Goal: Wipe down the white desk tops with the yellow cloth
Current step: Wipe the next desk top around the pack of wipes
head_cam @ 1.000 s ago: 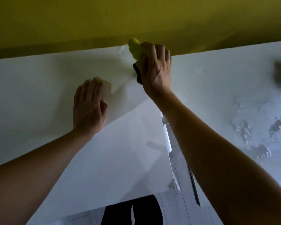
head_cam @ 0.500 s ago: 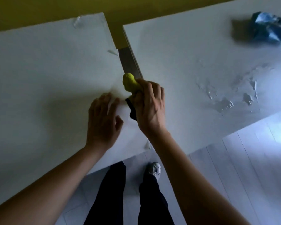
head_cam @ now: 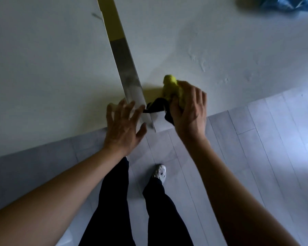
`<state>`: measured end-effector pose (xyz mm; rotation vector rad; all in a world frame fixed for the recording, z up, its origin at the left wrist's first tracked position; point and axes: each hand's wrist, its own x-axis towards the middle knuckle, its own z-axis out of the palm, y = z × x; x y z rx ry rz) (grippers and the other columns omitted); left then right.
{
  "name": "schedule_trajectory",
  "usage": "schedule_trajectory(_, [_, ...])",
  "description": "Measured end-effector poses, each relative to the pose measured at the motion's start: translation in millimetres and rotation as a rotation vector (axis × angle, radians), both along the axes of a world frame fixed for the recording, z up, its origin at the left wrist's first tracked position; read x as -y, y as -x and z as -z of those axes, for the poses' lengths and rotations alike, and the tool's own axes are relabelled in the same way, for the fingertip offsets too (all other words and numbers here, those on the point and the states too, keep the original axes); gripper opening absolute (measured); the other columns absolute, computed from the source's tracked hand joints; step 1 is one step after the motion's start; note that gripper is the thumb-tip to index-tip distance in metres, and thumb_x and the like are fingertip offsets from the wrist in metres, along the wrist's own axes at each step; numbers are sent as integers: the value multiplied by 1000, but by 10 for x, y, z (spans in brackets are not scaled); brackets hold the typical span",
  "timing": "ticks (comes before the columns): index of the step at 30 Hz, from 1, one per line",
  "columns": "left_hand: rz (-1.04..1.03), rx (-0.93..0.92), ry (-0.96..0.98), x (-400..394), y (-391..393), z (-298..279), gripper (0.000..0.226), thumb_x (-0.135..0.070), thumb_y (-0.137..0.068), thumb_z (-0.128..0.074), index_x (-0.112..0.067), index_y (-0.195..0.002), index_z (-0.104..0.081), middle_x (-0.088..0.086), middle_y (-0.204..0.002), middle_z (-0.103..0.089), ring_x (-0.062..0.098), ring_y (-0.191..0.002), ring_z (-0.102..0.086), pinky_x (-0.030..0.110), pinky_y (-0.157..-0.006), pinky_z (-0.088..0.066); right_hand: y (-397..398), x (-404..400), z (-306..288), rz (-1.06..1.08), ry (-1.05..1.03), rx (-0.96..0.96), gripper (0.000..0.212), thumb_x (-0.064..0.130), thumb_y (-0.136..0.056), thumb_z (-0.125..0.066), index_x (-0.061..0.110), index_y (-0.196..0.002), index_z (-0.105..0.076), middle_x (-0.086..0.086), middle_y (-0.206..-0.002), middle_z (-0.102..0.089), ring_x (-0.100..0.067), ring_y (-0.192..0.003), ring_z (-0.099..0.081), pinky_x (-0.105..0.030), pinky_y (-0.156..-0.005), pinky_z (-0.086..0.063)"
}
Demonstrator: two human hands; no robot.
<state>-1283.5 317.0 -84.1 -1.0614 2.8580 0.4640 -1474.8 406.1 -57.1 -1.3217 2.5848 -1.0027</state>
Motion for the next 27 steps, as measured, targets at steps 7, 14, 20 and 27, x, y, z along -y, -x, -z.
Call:
schedule_trajectory(7, [-63,63,-30,-160,118,78,99,-82,-85,-32,-18,-160,-35,12,-157,-49,44,-153,-26,74,-118,-17,623,-259,61,90,89,-221,36,27,-98,-57,12,-130,-66,-11,-119,-65,-31,-107,-54,-40,-92,-44])
schedule_trajectory(14, [-56,47,-22,-181,59,153,112,-97,-80,-15,-25,-166,-24,9,-162,-43,41,-156,-21,73,-121,-11,903,-293,412,-64,-163,-133,55,48,-100,-50,25,-149,-48,-11,-159,-39,-32,-147,-34,-44,-121,-26])
schedule_trajectory(20, [-63,-39,32,-179,57,221,98,-80,-81,-55,-21,-158,-43,19,-152,-52,46,-147,-38,75,-116,-22,131,2,533,-353,14,-129,43,31,-103,-52,15,-143,-58,-19,-154,-45,-37,-149,-32,-51,-119,-29])
schedule_trajectory(27, [-104,-52,46,-162,106,118,84,-48,-78,-80,-11,-148,-54,21,-153,-49,46,-144,-40,68,-119,-27,-158,16,561,-404,76,-95,42,24,-101,-57,14,-141,-59,-18,-153,-47,-35,-148,-36,-52,-118,-30])
